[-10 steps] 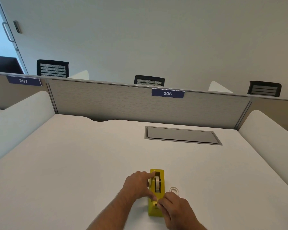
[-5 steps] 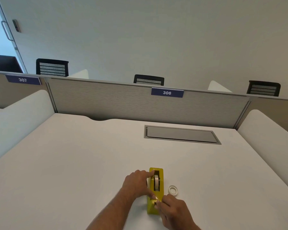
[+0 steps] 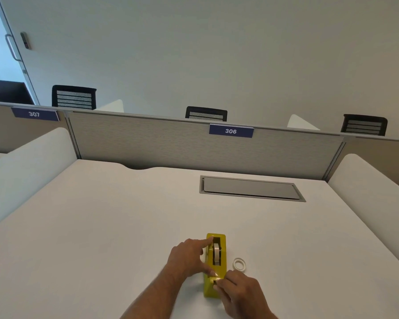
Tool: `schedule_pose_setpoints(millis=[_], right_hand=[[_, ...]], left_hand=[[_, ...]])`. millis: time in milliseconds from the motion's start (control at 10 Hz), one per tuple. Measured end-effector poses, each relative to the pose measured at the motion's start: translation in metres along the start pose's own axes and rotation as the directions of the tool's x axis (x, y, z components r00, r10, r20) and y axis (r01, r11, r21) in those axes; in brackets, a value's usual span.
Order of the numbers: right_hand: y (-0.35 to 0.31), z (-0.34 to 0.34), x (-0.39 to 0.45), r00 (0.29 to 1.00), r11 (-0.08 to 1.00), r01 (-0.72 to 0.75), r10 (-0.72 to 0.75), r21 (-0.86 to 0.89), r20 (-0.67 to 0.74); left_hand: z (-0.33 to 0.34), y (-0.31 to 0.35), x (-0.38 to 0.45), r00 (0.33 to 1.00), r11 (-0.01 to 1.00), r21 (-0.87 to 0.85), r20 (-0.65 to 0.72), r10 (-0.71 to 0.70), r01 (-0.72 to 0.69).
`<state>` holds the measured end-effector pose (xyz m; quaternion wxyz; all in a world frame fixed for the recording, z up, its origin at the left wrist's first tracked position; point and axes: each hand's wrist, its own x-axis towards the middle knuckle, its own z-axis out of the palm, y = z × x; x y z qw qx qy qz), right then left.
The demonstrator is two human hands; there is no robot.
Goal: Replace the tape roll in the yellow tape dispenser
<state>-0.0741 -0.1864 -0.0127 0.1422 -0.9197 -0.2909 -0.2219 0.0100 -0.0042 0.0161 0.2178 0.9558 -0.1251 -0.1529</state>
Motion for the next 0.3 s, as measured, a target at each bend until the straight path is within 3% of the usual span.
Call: schedule_pose_setpoints(millis=[200, 300], right_hand=[[0.001, -0.050, 0.031, 0.977, 0.981, -0.093, 0.122, 0.172, -0.172], [-0.006, -0.112, 0.075, 0.893, 0.965, -0.062, 0.168, 0.255, -0.417]], left_hand=[[-0.005, -0.009, -0.010, 0.996, 0.999, 0.019, -0.066, 0.052, -0.051], [-0.016, -0.011, -0.007, 0.961, 0.991, 0.086, -0.249, 0.120, -0.102]])
